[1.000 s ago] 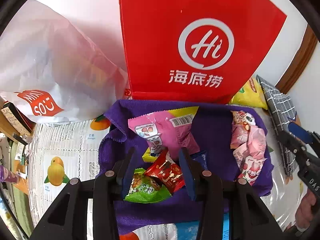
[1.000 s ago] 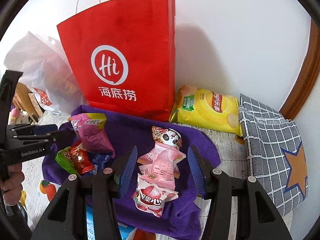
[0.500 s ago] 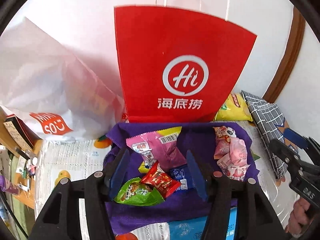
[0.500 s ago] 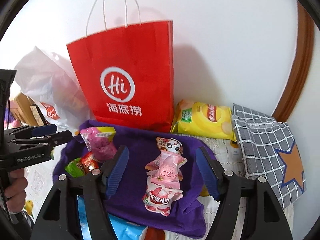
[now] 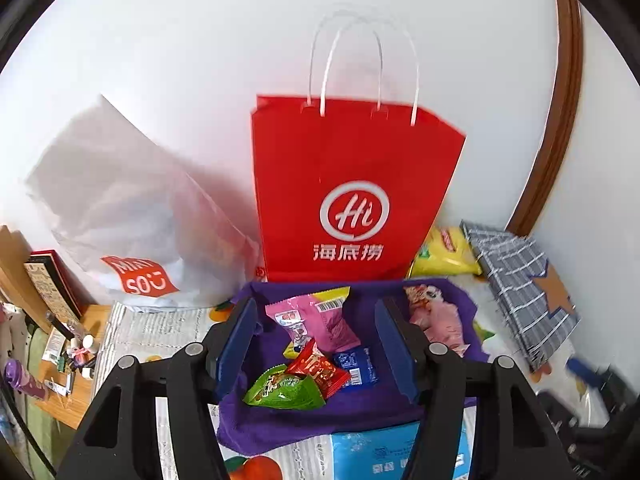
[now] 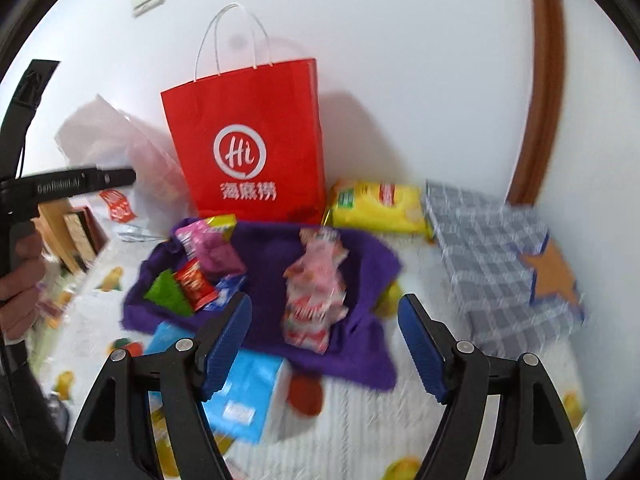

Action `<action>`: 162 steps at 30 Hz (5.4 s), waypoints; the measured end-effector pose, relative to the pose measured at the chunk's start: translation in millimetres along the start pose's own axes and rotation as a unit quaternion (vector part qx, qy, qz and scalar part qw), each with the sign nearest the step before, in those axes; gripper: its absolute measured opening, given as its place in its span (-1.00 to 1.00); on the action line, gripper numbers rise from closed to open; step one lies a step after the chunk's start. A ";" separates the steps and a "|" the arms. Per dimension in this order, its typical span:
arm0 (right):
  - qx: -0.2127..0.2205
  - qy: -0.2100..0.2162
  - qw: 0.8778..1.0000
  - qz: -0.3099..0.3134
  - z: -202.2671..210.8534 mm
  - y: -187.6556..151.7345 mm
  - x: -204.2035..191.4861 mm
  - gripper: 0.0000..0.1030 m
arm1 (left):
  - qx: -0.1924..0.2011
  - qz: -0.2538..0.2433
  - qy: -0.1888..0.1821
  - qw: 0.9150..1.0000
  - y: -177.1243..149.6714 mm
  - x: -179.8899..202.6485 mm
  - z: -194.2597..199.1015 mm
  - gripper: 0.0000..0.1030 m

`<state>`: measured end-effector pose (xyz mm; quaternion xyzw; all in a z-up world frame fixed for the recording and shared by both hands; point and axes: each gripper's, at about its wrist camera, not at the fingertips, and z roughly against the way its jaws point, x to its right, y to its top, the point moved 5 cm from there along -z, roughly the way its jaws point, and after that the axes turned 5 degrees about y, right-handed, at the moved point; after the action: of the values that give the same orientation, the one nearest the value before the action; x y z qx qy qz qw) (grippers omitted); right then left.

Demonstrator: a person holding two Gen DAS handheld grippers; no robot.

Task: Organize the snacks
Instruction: 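Open both grippers and withdraw them from the purple towel, then move the right gripper down to the pink lollipop packet on the sheet, then grasp the yellow snack bag with the left gripper while the right holds the lollipop packet, then lift the yellow bag with the left gripper while the right lifts the lollipop packet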

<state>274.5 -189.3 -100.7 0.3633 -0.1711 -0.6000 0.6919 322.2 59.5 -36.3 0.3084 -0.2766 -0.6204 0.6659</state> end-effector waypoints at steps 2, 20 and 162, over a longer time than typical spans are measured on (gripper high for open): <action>-0.014 -0.001 1.000 -0.007 3.9 -13.3 2.0 0.46 | 0.000 0.014 -0.004 1.000 -5.3 -1.9 10.3 0.20; -0.096 0.049 0.994 0.008 -2.6 -130.9 -59.3 0.36 | -0.038 0.015 0.005 0.999 -122.8 -24.2 72.8 0.20; -0.070 -0.032 0.997 0.011 -54.8 -156.5 15.3 0.11 | -0.093 0.022 0.015 0.995 -259.8 -30.5 -15.0 0.41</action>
<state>204.2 -190.2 -251.7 0.2931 -0.1550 -0.6138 0.7165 160.7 80.6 -241.6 0.2483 -0.2146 -0.6240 0.7092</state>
